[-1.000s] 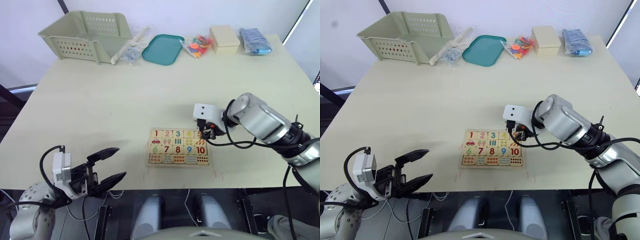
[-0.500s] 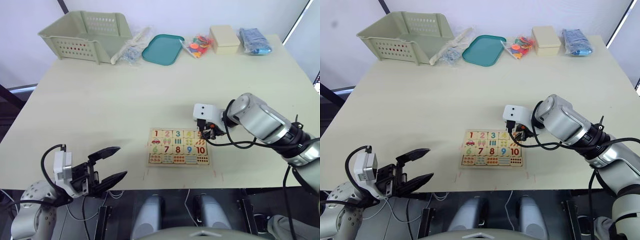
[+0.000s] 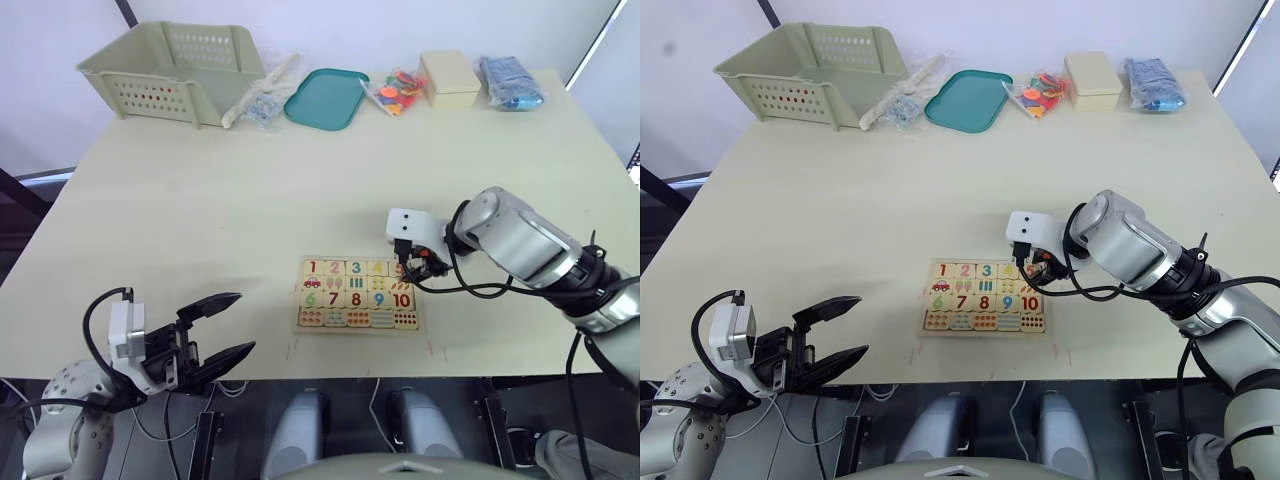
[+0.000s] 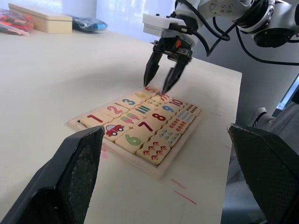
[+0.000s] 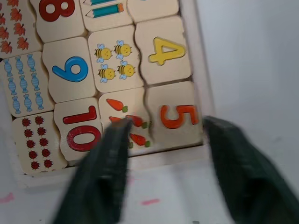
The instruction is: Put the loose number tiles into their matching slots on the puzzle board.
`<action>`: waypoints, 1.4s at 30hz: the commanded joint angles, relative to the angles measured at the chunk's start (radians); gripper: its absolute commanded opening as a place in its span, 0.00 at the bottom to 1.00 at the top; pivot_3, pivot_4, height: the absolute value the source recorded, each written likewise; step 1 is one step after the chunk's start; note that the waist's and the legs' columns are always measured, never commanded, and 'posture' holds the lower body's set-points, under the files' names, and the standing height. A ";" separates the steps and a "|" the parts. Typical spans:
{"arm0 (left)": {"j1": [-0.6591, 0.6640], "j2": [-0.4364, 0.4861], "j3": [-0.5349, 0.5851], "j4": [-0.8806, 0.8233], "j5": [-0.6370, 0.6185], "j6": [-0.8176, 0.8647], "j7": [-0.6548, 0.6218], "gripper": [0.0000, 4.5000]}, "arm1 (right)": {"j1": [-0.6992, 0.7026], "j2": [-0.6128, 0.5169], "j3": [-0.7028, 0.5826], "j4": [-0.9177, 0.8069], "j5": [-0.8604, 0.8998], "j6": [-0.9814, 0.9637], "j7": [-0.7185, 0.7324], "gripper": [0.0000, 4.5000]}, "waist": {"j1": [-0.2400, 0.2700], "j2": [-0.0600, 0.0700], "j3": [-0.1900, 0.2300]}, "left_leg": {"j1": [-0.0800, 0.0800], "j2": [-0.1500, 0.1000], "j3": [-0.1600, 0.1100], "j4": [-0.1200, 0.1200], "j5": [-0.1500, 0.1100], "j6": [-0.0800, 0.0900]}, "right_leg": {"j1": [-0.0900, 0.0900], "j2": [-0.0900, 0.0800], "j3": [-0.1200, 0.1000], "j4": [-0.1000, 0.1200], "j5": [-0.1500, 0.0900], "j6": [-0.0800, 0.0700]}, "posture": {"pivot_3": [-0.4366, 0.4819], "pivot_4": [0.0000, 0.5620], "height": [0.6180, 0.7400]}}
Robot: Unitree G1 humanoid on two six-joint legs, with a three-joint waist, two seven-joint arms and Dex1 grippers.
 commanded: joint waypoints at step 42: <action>0.007 -0.005 -0.005 -0.032 -0.007 -0.016 0.018 1.00 | 0.310 0.061 -0.470 0.197 0.160 -0.408 -0.070 0.01 | 0.001 0.000 0.000 | 0.000 0.000 0.000 0.000 0.000 0.000 | 0.000 0.001 0.000 0.000 0.000 0.000 | 0.48 0.27 1.00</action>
